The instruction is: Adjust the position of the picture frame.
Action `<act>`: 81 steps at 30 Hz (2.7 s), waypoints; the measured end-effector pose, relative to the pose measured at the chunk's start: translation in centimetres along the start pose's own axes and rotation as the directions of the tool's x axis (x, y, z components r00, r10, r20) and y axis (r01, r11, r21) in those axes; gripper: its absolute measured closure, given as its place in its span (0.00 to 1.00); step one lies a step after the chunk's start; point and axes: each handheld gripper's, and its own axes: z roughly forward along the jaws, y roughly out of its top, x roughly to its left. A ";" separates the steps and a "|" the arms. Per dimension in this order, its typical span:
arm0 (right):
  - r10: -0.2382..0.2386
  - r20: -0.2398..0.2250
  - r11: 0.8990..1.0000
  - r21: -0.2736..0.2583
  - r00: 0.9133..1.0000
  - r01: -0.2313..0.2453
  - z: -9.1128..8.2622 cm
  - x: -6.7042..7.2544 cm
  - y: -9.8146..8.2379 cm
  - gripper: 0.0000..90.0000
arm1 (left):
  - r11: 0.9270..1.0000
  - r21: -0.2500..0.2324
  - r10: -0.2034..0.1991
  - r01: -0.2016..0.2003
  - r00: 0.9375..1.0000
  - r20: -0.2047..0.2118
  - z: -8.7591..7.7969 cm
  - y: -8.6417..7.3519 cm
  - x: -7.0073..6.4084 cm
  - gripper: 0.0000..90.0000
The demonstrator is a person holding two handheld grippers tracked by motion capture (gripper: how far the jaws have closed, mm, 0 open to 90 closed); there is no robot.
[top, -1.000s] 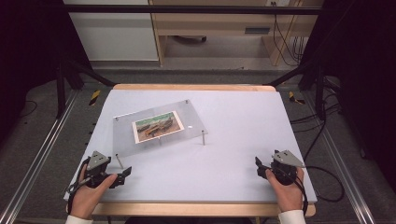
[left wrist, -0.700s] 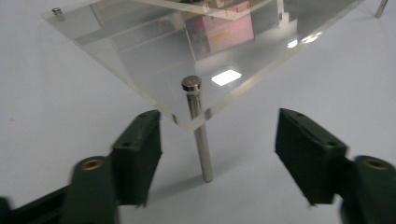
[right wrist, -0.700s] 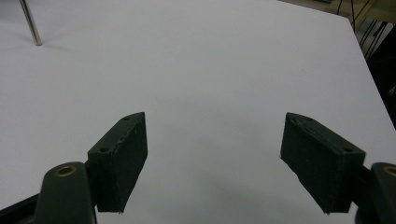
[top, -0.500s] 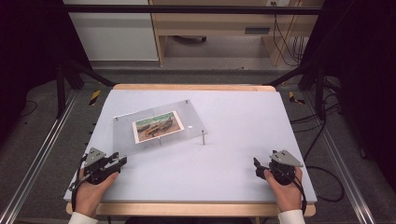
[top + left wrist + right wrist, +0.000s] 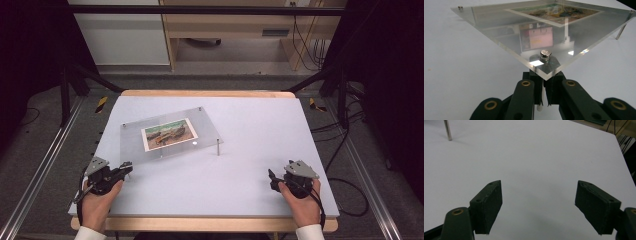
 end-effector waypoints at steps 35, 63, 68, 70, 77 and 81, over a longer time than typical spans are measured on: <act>0.043 -0.410 0.996 -0.049 0.911 -0.069 12.2 9.6 10.8 0.85 | 0.993 -0.028 -0.116 0.119 0.990 0.076 -0.3 0.7 0.7 0.93; 0.092 -0.460 0.993 -0.022 0.883 -0.115 12.9 9.2 11.4 0.94 | 0.995 -0.048 -0.082 0.084 0.996 0.044 0.2 0.9 0.3 0.93; 0.109 -0.462 0.991 -0.022 0.880 -0.134 13.0 9.2 11.3 0.93 | 0.994 -0.053 -0.091 0.094 0.995 0.049 0.2 0.9 0.4 0.93; 0.109 -0.463 0.990 -0.025 0.880 -0.136 13.2 9.2 11.3 0.92 | 0.994 -0.053 -0.091 0.094 0.995 0.050 0.1 0.9 0.4 0.93; 0.106 -0.458 0.991 -0.024 0.883 -0.131 13.7 9.6 11.6 0.93 | 0.995 -0.053 -0.087 0.090 0.995 0.049 0.1 0.9 0.4 0.93; 0.093 -0.458 0.992 -0.030 0.884 -0.120 13.7 9.6 11.6 0.94 | 0.995 -0.053 -0.081 0.083 0.996 0.041 0.2 1.0 0.4 0.91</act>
